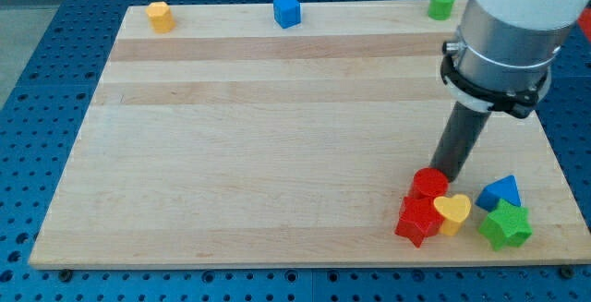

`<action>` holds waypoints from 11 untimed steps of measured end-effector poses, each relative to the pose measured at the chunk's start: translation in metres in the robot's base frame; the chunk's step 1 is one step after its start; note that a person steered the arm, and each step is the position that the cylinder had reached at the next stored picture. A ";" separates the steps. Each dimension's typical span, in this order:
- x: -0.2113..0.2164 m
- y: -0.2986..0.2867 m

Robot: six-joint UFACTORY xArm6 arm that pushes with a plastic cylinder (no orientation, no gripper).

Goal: Place the red circle above the yellow heart

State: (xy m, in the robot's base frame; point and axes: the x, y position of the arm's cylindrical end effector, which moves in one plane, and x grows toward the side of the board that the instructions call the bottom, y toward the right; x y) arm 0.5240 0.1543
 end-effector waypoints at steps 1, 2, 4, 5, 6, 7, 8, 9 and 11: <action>-0.006 0.001; -0.012 -0.005; -0.014 -0.072; -0.008 -0.081; 0.009 -0.081; 0.028 -0.079; 0.030 -0.062; 0.025 -0.044; 0.007 -0.029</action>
